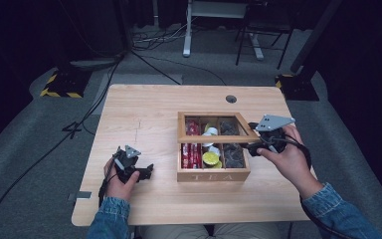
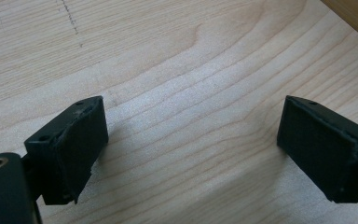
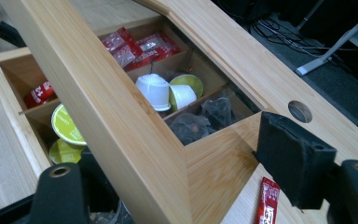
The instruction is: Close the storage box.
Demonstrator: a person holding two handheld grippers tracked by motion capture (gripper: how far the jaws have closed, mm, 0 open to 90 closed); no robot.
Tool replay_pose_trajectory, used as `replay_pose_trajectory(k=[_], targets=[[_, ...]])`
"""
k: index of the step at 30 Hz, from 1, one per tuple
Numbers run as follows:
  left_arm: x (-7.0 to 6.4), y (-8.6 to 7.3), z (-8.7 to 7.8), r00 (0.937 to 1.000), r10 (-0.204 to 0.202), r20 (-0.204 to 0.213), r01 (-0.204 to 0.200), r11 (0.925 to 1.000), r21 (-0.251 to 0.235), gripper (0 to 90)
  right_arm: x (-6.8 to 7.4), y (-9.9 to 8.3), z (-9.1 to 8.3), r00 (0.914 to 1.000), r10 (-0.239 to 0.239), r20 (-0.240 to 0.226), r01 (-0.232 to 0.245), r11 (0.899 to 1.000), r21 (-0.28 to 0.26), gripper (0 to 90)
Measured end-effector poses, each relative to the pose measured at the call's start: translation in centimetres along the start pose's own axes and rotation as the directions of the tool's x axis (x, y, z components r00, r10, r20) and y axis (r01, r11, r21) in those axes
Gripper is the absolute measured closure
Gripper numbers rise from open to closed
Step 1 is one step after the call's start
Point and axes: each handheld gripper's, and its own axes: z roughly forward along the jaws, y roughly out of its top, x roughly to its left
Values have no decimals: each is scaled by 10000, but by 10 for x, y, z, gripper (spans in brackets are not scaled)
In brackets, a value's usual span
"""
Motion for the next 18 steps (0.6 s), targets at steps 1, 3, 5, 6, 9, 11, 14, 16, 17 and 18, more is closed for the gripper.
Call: replay_pose_trajectory(k=[1, 3, 5, 6, 9, 11, 14, 16, 17, 18], targets=[[0, 0, 0, 10000, 0, 0, 0, 10000, 0, 89, 0, 0, 0, 10000, 0, 0, 0, 10000, 0, 273], [0, 0, 0, 10000, -7, 0, 7, 10000, -3, 89, 3, -4, 1, 9997, -224, 37, 224, 9997, 66, 266], [0, 0, 0, 10000, 1, 2, -1, 10000, -1, 89, 4, -4, 2, 9996, -282, 74, 281, 9996, 67, 266], [0, 0, 0, 10000, -1, 1, 1, 10000, -2, 89, 7, -7, 3, 9986, -512, 132, 510, 9986, 135, 265], [0, 0, 0, 10000, -6, -1, 6, 10000, -3, 89, 10, -9, 4, 9974, -695, 197, 691, 9974, 223, 264], [0, 0, 0, 10000, -8, -1, 8, 10000, -5, 89, 15, -12, 5, 9951, -954, 279, 943, 9949, 359, 254], [0, 0, 0, 10000, 3, -4, -3, 10000, 3, 89, 18, -15, 6, 9930, -1141, 305, 1130, 9929, 358, 249], [0, 0, 0, 10000, 0, -1, 0, 10000, -1, 89, 20, -18, 7, 9920, -1222, 313, 1210, 9919, 379, 237], [0, 0, 0, 10000, 0, -1, 0, 10000, -1, 89, 21, -19, 8, 9909, -1318, 291, 1307, 9907, 377, 222], [0, 0, 0, 10000, 5, -1, -5, 10000, -2, 89, 22, -21, 9, 9923, -1230, 119, 1225, 9919, 342, 205]])
